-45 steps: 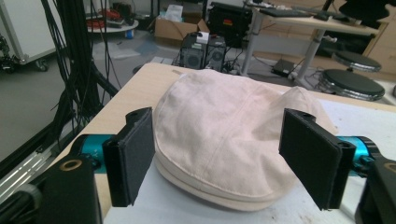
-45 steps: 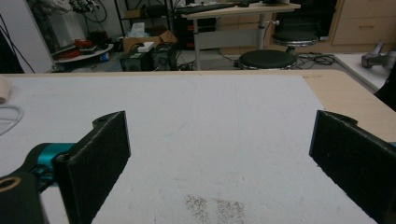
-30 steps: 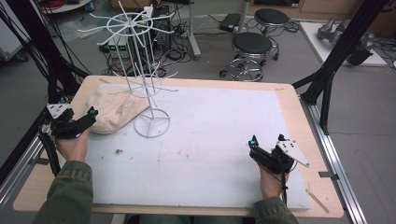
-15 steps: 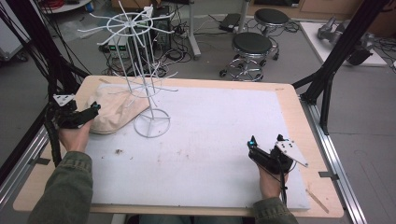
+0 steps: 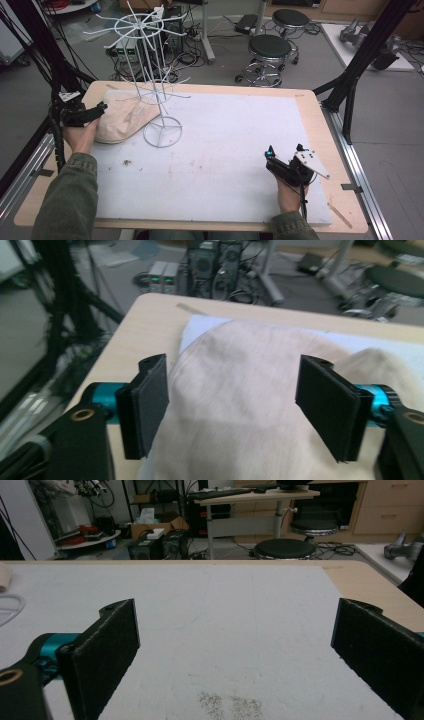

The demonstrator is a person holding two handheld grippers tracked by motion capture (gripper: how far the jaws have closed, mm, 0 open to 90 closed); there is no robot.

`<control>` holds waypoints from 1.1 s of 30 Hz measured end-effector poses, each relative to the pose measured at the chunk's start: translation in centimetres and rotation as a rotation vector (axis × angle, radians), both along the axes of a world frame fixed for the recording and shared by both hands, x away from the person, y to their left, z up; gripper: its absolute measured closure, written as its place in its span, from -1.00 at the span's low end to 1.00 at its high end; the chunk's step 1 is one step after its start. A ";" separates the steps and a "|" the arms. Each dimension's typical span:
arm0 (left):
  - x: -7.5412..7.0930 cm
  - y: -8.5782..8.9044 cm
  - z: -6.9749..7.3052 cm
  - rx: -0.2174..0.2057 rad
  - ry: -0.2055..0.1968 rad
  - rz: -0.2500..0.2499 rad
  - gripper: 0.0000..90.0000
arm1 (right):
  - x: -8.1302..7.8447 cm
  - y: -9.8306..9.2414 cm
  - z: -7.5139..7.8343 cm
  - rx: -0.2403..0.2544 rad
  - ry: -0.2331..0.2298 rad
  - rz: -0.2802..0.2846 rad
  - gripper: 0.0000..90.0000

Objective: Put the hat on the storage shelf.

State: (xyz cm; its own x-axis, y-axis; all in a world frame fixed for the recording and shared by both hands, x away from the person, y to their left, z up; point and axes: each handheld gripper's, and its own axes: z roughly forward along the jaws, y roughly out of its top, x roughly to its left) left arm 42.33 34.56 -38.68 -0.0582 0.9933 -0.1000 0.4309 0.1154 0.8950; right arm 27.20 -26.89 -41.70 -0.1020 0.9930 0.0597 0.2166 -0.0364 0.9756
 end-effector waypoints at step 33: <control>6.1 -0.2 -4.5 0.068 0.439 0.047 -0.48 | 0.3 0.5 -0.3 -0.001 0.044 0.042 -0.90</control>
State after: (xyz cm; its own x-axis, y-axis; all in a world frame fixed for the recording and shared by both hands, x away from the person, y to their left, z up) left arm 48.40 34.34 -43.14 -0.1259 0.9920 0.0095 0.7674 0.0913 0.6347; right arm 27.55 -26.44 -42.04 -0.1411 0.9879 0.0644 0.2606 -0.0257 0.9651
